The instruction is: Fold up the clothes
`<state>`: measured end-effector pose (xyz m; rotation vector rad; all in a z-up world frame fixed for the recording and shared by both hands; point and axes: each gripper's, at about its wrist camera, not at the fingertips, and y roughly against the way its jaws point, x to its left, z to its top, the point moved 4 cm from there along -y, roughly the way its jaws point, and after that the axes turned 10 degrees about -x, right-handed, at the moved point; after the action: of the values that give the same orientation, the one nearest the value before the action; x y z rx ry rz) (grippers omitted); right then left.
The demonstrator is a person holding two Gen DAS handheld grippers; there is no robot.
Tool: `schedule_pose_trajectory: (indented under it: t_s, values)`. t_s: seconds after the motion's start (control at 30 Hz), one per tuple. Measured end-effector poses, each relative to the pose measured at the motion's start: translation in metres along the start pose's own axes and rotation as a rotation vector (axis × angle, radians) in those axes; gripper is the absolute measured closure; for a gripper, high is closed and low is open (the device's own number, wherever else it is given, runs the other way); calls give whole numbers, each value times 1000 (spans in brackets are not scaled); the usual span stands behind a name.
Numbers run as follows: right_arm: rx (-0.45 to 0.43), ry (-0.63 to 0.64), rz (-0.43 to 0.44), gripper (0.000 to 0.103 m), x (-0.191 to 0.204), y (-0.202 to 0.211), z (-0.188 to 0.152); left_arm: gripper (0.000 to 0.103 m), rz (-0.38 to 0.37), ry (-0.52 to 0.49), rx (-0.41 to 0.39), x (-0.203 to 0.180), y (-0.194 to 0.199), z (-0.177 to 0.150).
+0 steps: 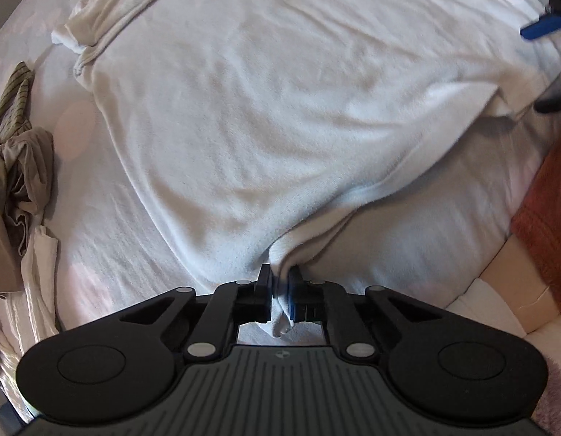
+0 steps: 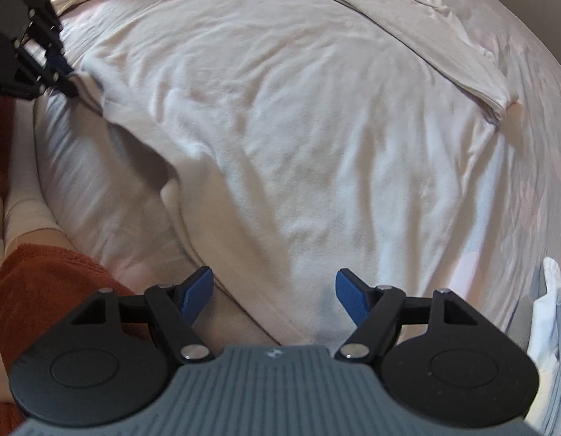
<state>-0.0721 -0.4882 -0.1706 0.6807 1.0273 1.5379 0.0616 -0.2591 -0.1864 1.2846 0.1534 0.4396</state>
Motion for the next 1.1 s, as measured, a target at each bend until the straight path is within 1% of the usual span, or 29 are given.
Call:
schedule_pose_trajectory:
  t_s: [0.1,0.17,0.3,0.37,0.47,0.57,0.63,0.67,0.7,0.77,0.87,0.97,1.07,1.1]
  values:
    - [20,44,2,27,5,-8,4,97,-13,64,-67,18,21,11]
    - [52,62,2,27,7,-16,4,98,-14,88,-113,26,35,25]
    - [79,69,11,27,9,-21,4,98,-21,144,-196,43,64,48]
    - [83,70,14,27,9,-23,4,98,-9,165,-215,48,69,55]
    - [131,37,7,27,3,-28,2,98,5,198,-233,57,73,60]
    - [164,46,-60,27,-1,-32,1,98,13,233,-244,66,74,60]
    - [163,56,-98,28,-3,-32,1,98,17,245,-246,71,74,59]
    - [162,60,-116,30,-4,-31,1,98,19,247,-244,74,74,57]
    - [167,62,-135,40,-7,-30,1,98,21,249,-242,76,75,56]
    - [177,60,-169,52,-14,-27,-1,98,17,258,-243,79,75,54]
    - [171,53,-193,71,-21,-20,-2,98,10,271,-246,85,75,52]
    - [159,78,-246,78,-29,-12,-6,98,11,270,-248,86,75,51]
    - [95,35,-269,87,-41,4,-10,98,15,262,-253,85,76,50]
    - [69,22,-282,88,-45,10,-10,98,17,260,-257,84,78,50]
